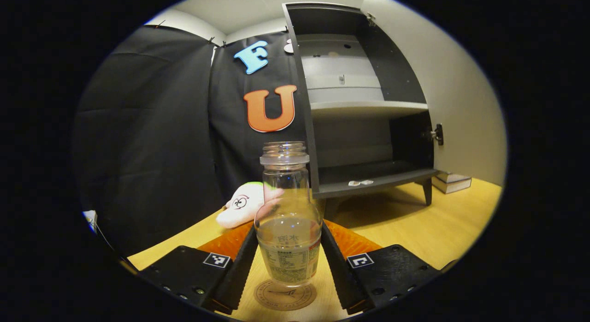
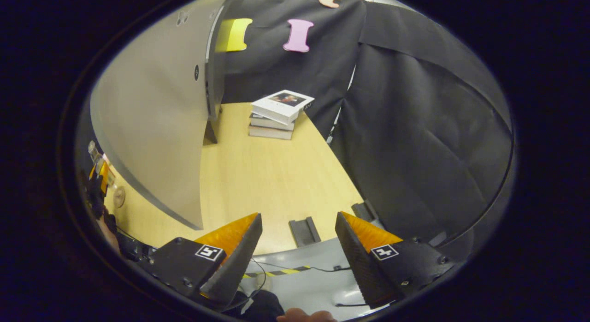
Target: Open the cabinet door with the right hand, grasp the bottle in the cabinet with the left hand and place it on the coaster, then close the cabinet door with the right hand.
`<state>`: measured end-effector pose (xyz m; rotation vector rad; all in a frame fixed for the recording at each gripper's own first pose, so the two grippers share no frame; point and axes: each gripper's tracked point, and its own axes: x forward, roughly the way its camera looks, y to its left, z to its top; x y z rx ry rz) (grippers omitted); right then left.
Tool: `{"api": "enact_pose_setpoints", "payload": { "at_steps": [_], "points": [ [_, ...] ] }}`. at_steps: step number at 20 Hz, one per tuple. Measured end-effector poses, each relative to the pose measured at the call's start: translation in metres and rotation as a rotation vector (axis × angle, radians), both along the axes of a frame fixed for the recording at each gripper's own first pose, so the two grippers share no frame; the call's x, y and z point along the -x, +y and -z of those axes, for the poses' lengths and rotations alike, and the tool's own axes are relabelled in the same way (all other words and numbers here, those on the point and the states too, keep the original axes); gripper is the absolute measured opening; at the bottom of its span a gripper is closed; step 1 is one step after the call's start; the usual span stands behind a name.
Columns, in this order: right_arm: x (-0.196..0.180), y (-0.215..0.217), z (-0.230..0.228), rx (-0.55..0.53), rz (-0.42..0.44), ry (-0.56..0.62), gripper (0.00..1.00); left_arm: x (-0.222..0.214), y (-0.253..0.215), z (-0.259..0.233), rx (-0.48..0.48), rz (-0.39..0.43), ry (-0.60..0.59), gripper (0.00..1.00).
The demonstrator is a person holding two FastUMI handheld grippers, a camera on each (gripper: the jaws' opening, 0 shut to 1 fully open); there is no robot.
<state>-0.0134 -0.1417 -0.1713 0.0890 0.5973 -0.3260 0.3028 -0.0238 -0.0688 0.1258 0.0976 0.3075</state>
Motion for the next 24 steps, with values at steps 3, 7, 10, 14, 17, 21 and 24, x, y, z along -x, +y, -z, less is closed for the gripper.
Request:
{"api": "enact_pose_setpoints", "payload": {
  "at_steps": [3, 7, 10, 14, 17, 21, 24],
  "points": [
    [-0.006, 0.004, -0.006, 0.000, -0.013, 0.002, 1.00, 0.005, 0.001, 0.011, 0.013, -0.021, 0.025, 0.76],
    [-0.010, 0.005, -0.008, 0.034, -0.034, 0.011, 1.00, 0.008, 0.000, 0.017, 0.028, -0.021, 0.029, 0.77],
    [-0.009, 0.008, -0.002, 0.016, -0.030, 0.031, 0.99, 0.011, 0.001, 0.019, 0.028, -0.030, 0.043, 0.77],
    [-0.010, 0.016, -0.001, 0.014, -0.056, 0.036, 1.00, 0.004, 0.003, 0.013, 0.009, -0.025, -0.002, 0.85],
    [-0.010, 0.021, -0.002, 0.008, -0.069, 0.036, 1.00, 0.003, 0.001, 0.010, 0.013, -0.021, -0.012, 0.95],
    [-0.007, 0.019, 0.001, 0.003, -0.072, 0.044, 1.00, 0.004, 0.004, 0.012, 0.015, -0.036, -0.006, 0.95],
    [-0.007, 0.019, -0.002, -0.006, -0.071, 0.039, 1.00, 0.007, 0.006, 0.008, 0.019, -0.060, -0.014, 0.96]
  ]
}}
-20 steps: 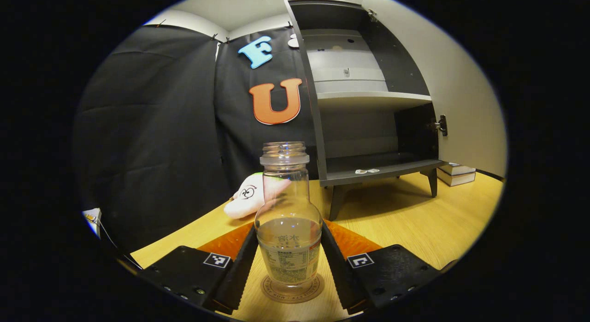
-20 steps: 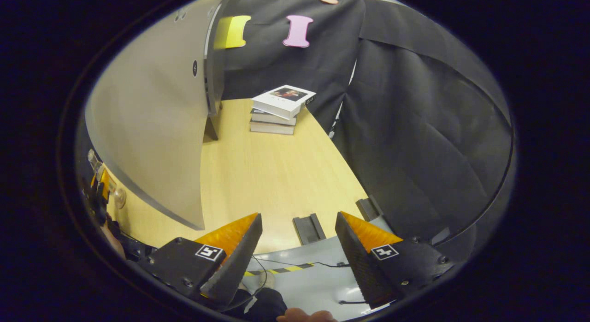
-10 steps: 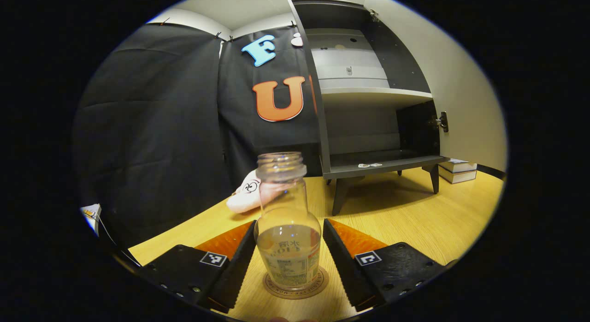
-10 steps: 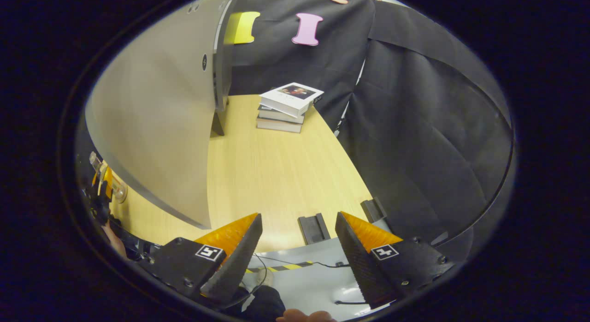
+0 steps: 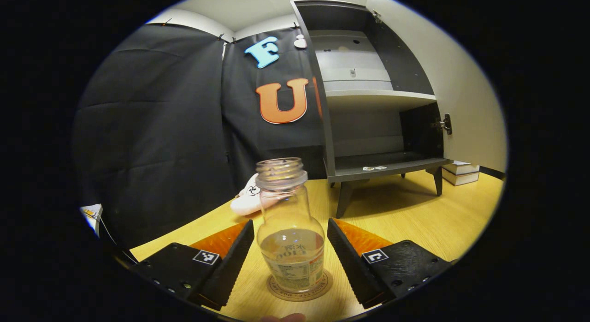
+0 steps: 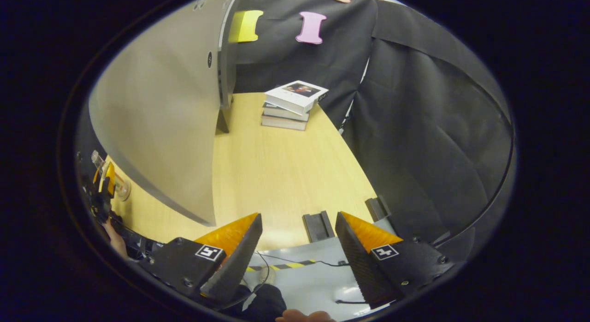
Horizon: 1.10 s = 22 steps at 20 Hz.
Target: Open the cabinet door with the right hand, grasp the bottle in the cabinet with the left hand and place it on the coaster, then close the cabinet door with the right hand.
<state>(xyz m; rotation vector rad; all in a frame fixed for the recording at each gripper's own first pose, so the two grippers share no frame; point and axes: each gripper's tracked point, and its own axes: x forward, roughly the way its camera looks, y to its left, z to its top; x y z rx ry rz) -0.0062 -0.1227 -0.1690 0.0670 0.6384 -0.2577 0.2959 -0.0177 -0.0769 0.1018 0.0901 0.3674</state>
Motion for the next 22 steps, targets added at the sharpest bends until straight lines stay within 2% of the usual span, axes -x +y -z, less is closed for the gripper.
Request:
{"api": "enact_pose_setpoints", "payload": {
  "at_steps": [2, 5, 8, 10, 14, 16, 18, 19, 22],
  "points": [
    [0.002, 0.000, -0.009, -0.002, -0.001, -0.022, 1.00, 0.008, 0.003, -0.007, -0.035, -0.020, 0.010, 0.96],
    [0.003, -0.012, -0.027, 0.003, 0.031, -0.104, 1.00, 0.004, -0.007, -0.037, -0.116, 0.069, -0.038, 0.96],
    [0.001, -0.015, -0.038, -0.059, 0.060, -0.155, 1.00, 0.001, -0.026, -0.060, -0.128, 0.160, -0.057, 0.96],
    [0.001, -0.020, -0.063, -0.101, 0.077, -0.219, 1.00, 0.003, -0.030, -0.089, -0.152, 0.174, -0.083, 0.96],
    [0.000, -0.047, -0.146, -0.167, 0.096, -0.446, 1.00, -0.007, -0.049, -0.164, -0.177, 0.229, -0.247, 0.96],
    [-0.008, -0.063, -0.188, -0.200, 0.064, -0.571, 1.00, -0.011, -0.058, -0.196, -0.221, 0.241, -0.306, 0.96],
    [-0.010, -0.075, -0.225, -0.226, 0.023, -0.671, 1.00, -0.010, -0.056, -0.220, -0.285, 0.211, -0.305, 0.96],
    [-0.013, -0.079, -0.242, -0.237, -0.005, -0.698, 0.99, -0.011, -0.058, -0.225, -0.282, 0.215, -0.296, 0.95],
    [-0.022, -0.061, -0.280, -0.260, -0.143, -0.734, 0.99, -0.012, -0.086, -0.202, -0.150, 0.263, -0.200, 0.96]
  ]
}}
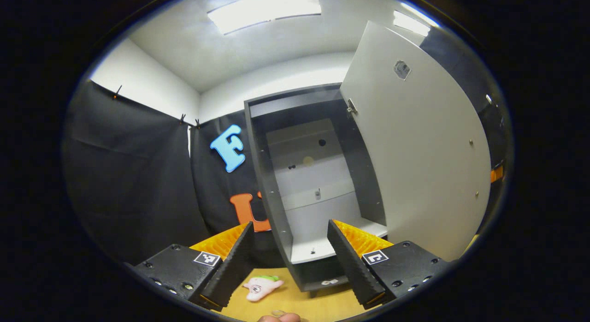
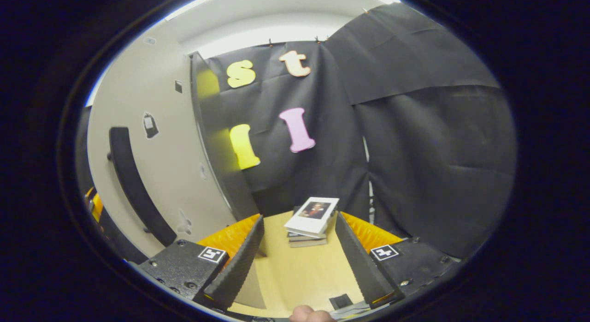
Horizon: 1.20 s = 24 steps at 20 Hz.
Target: Open the cabinet door with the right hand, grasp the bottle in the cabinet with the left hand and place it on the coaster, then close the cabinet door with the right hand.
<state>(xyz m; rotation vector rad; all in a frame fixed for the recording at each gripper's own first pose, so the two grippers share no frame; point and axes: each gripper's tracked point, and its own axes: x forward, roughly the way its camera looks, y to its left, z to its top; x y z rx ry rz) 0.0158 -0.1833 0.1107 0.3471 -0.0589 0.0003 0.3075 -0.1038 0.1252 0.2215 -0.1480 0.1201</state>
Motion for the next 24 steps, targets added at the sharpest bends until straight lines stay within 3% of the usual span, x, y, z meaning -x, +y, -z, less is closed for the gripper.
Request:
{"api": "enact_pose_setpoints", "payload": {
  "at_steps": [3, 5, 8, 9, 10, 11, 13, 21, 22, 24],
  "points": [
    [0.006, 0.026, -0.024, 0.025, -0.063, -0.039, 0.95, 0.012, -0.017, 0.030, 0.080, 0.011, 0.090, 0.96],
    [0.011, 0.048, -0.031, 0.077, -0.089, -0.066, 0.99, 0.010, -0.023, 0.036, 0.045, 0.017, 0.116, 0.96],
    [0.023, 0.052, -0.040, 0.203, -0.008, -0.099, 0.92, 0.007, -0.038, 0.045, 0.067, 0.081, 0.133, 0.96],
    [0.025, 0.058, -0.041, 0.230, -0.003, -0.096, 0.98, 0.002, -0.040, 0.050, 0.090, 0.111, 0.139, 0.96],
    [0.023, 0.070, -0.040, 0.245, -0.009, -0.089, 0.92, -0.002, -0.033, 0.052, 0.108, 0.115, 0.142, 0.96],
    [0.025, 0.083, -0.040, 0.257, -0.026, -0.087, 0.97, -0.005, -0.024, 0.054, 0.125, 0.115, 0.147, 0.96],
    [0.022, 0.113, -0.044, 0.271, -0.078, -0.086, 0.96, -0.013, -0.009, 0.063, 0.163, 0.117, 0.161, 0.96],
    [0.000, 0.250, -0.053, 0.275, -0.291, -0.074, 0.96, -0.031, 0.038, 0.072, 0.094, 0.118, 0.160, 0.96],
    [-0.004, 0.263, -0.059, 0.283, -0.305, -0.084, 0.90, -0.035, 0.043, 0.075, 0.088, 0.123, 0.163, 0.96],
    [-0.015, 0.289, -0.066, 0.302, -0.336, -0.096, 0.91, -0.041, 0.054, 0.083, 0.098, 0.129, 0.177, 0.96]
  ]
}}
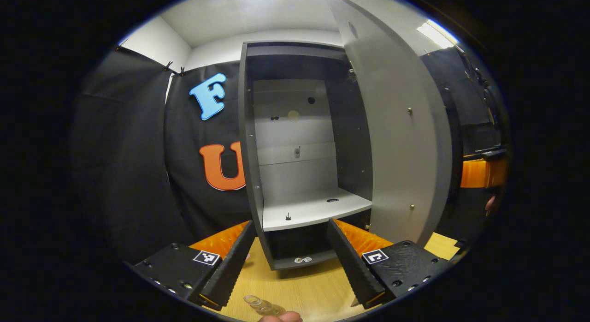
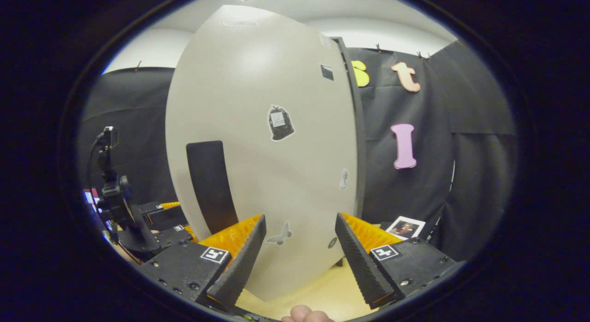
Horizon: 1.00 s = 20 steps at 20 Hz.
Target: Open the cabinet door with the right hand, grasp the bottle in the cabinet with the left hand and place it on the coaster, then close the cabinet door with the right hand.
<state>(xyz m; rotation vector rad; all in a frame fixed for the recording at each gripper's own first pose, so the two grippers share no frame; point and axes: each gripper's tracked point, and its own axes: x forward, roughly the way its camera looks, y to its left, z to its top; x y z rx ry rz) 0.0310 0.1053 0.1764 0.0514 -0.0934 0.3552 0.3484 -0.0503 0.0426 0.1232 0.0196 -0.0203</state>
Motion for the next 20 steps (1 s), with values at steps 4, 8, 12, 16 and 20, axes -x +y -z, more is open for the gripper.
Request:
{"api": "enact_pose_setpoints", "payload": {
  "at_steps": [4, 8, 12, 16, 20],
  "points": [
    [-0.018, 0.039, -0.007, 0.034, -0.031, 0.001, 0.99, -0.014, 0.039, 0.003, 0.006, -0.022, 0.012, 0.96],
    [-0.024, 0.064, -0.014, 0.070, -0.025, -0.023, 0.99, -0.019, 0.069, 0.004, 0.014, -0.035, 0.008, 0.96],
    [-0.028, 0.068, -0.010, 0.082, 0.018, -0.014, 0.99, -0.026, 0.075, 0.004, 0.024, 0.000, 0.000, 1.00],
    [-0.025, 0.050, -0.005, 0.075, 0.097, -0.002, 0.99, -0.034, 0.061, -0.001, 0.030, 0.043, -0.034, 0.96],
    [-0.033, 0.030, 0.006, 0.055, 0.099, 0.019, 0.95, -0.043, 0.072, 0.000, 0.013, -0.055, -0.038, 0.92]
  ]
}}
